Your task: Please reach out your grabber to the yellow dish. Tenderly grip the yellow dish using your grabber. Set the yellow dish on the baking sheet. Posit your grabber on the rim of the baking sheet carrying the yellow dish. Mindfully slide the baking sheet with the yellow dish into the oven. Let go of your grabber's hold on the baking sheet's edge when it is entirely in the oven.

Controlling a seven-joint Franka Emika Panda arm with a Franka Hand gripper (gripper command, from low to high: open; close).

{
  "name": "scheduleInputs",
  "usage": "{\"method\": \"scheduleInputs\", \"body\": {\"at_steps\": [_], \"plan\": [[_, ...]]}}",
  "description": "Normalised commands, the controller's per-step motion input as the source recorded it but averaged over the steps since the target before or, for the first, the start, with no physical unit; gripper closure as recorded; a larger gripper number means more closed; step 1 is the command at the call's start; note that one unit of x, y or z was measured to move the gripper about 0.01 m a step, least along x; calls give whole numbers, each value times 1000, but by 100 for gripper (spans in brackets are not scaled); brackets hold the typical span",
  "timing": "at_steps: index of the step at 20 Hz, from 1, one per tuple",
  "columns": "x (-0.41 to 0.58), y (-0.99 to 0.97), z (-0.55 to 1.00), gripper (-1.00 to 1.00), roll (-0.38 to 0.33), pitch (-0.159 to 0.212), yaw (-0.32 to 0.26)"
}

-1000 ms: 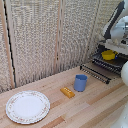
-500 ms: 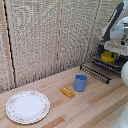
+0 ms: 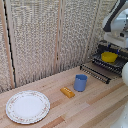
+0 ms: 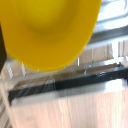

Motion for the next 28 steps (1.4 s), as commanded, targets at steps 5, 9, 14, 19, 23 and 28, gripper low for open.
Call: {"method": "scheduleInputs", "body": {"at_steps": [5, 9, 14, 19, 23, 28], "plan": [[117, 402, 278, -100, -115, 201, 175], [0, 132, 165, -100, -160, 179, 235], [-1, 110, 164, -100, -179, 197, 221], [-71, 0, 138, -100, -215, 187, 242], [-65, 3, 143, -100, -216, 193, 236], [-111, 0, 93, -100, -227, 184, 246]]}}
